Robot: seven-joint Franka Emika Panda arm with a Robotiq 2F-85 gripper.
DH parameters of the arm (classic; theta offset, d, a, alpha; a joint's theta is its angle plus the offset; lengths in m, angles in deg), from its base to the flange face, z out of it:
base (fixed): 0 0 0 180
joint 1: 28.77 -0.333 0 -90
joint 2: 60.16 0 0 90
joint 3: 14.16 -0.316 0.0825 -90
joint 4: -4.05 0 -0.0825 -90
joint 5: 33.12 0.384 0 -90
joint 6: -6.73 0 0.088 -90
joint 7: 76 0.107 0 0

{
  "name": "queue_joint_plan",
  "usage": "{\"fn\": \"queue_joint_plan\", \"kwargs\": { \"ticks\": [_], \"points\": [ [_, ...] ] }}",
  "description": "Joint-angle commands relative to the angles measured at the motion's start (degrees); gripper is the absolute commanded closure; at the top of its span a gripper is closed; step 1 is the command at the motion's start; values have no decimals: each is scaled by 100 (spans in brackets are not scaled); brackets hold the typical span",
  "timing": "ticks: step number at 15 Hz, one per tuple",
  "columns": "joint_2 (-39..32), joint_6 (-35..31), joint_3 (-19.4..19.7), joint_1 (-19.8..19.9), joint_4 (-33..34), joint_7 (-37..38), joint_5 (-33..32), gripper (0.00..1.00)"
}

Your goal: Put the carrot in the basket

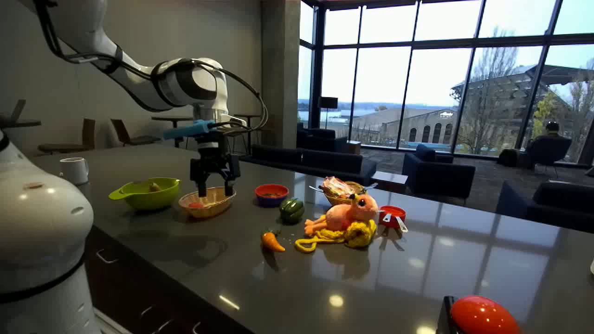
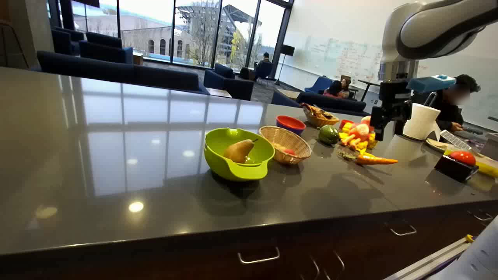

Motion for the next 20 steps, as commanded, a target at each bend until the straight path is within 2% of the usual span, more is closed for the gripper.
{"fn": "queue_joint_plan", "kwargs": {
  "ticks": [1, 11, 15, 20],
  "points": [
    [-3, 14, 73, -81, 8, 31, -30, 0],
    [-1, -3, 79, -85, 2, 16, -25, 0],
    [-18, -221, 142, -158, -68, -324, -152, 0],
    [-96, -728, 178, -137, -229, -964, -895, 0]
  ]
}}
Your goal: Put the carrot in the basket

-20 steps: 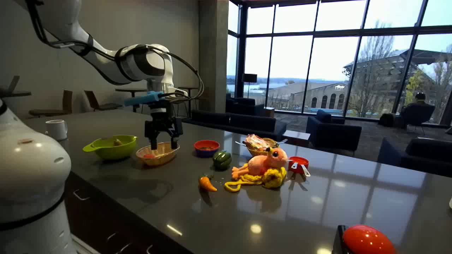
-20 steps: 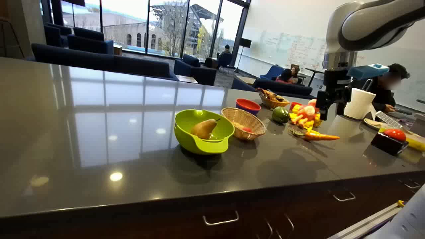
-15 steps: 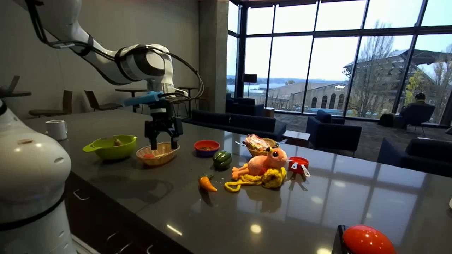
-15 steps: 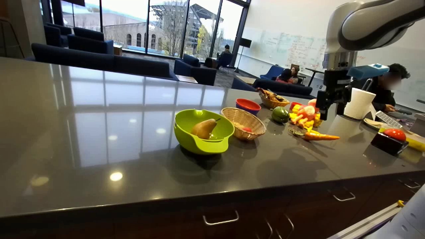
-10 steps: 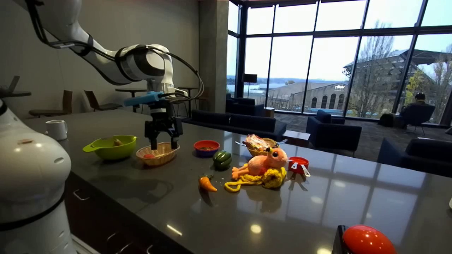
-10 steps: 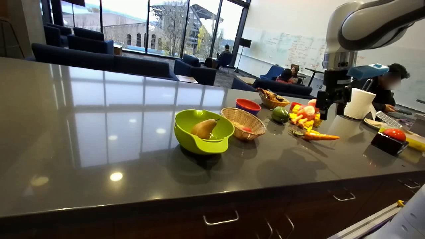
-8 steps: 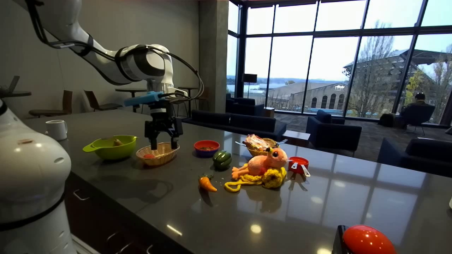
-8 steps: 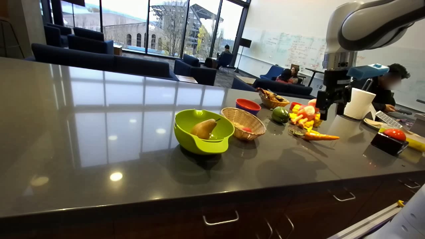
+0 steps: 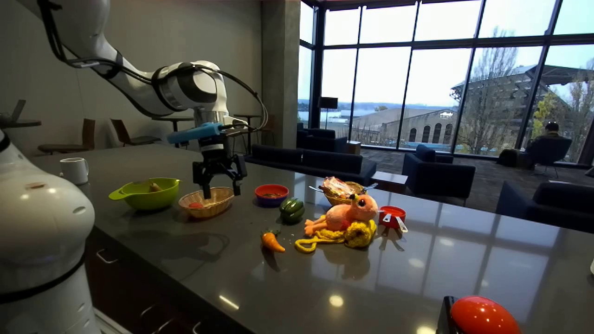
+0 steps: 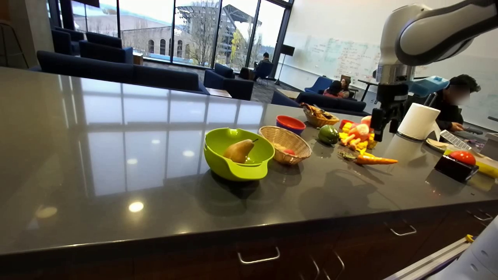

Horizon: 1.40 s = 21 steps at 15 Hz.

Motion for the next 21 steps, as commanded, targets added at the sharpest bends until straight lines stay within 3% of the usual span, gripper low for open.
{"fn": "queue_joint_plan", "kwargs": {
  "ticks": [1, 9, 21],
  "points": [
    [-67, -443, 106, -12, -187, -462, -733, 0],
    [-547, -1367, 479, 50, -497, -1431, -1975, 0],
    [-1752, -1962, 653, 51, -270, -1892, -2796, 0]
  ]
}}
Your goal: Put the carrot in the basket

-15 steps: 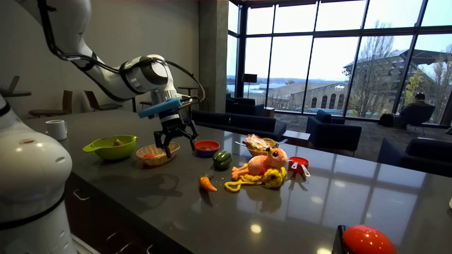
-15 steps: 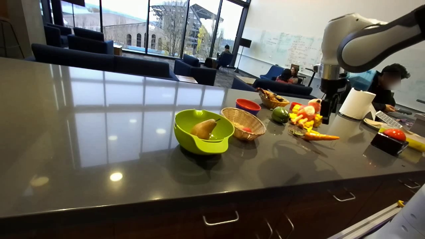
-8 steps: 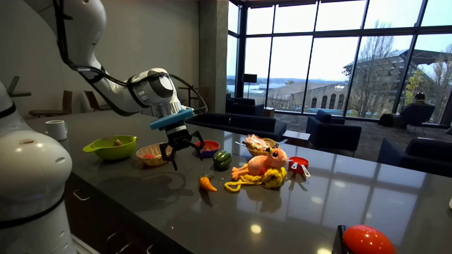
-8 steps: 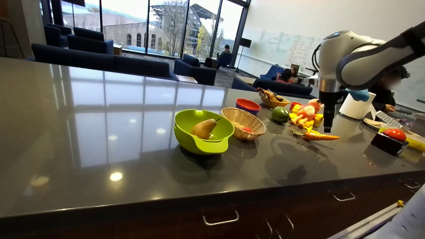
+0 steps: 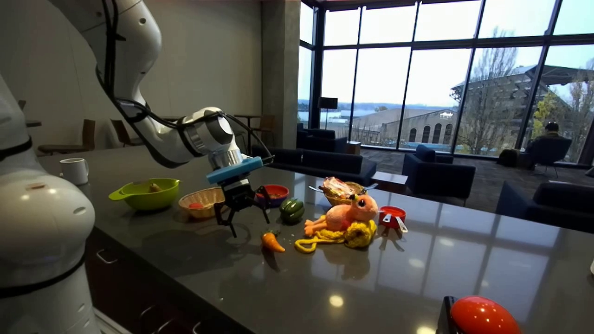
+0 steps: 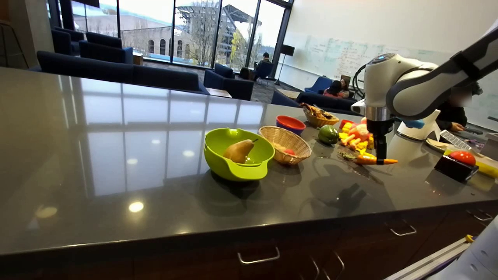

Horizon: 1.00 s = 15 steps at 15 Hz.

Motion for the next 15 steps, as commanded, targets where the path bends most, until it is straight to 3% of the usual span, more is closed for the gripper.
{"fn": "queue_joint_plan", "kwargs": {
  "ticks": [1, 8, 10, 12, 15],
  "points": [
    [-435, -175, 42, 56, 198, -94, -312, 0],
    [-1003, -204, 181, 189, 585, -131, -651, 0],
    [-1128, -201, 222, 224, 658, -178, -645, 27],
    [-1236, -218, 250, 248, 697, -207, -631, 39],
    [-1306, -213, 257, 249, 701, -222, -602, 66]
  ]
}}
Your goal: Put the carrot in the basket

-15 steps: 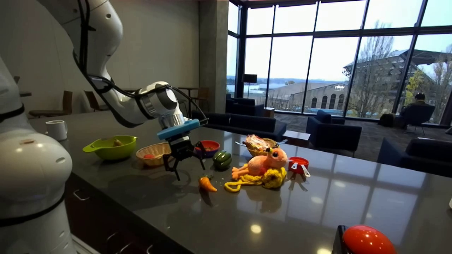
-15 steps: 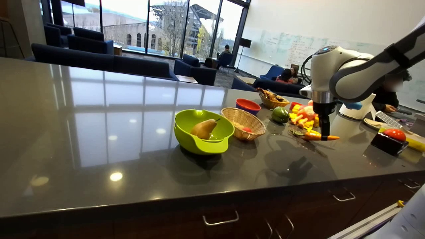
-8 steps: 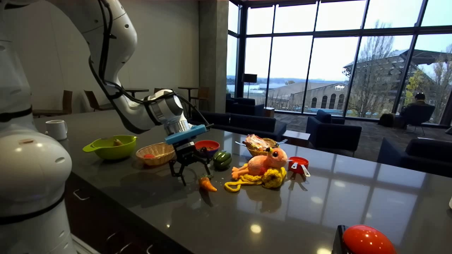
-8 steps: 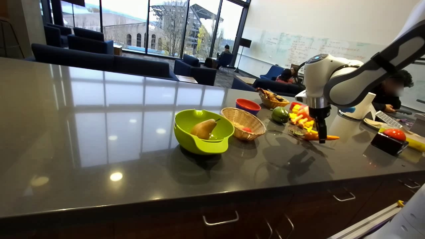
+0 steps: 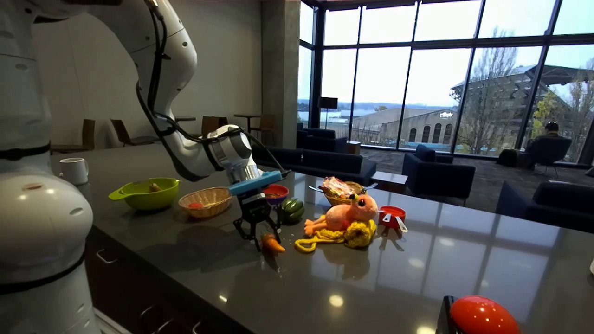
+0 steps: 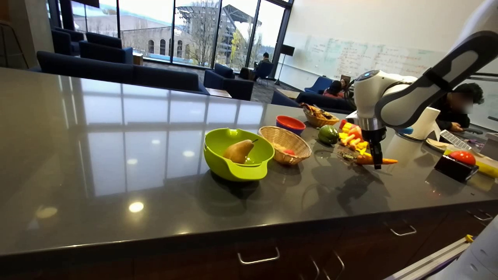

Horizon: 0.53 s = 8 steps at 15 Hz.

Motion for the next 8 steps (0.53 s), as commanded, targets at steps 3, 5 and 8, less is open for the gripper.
{"fn": "queue_joint_plan", "kwargs": {
  "ticks": [3, 5, 8],
  "points": [
    [-3, -12, 0, 58, 30, -126, -79, 88],
    [134, -2, -9, 48, -25, -113, -33, 91],
    [547, -26, -55, 1, -265, -129, 158, 91]
  ]
}}
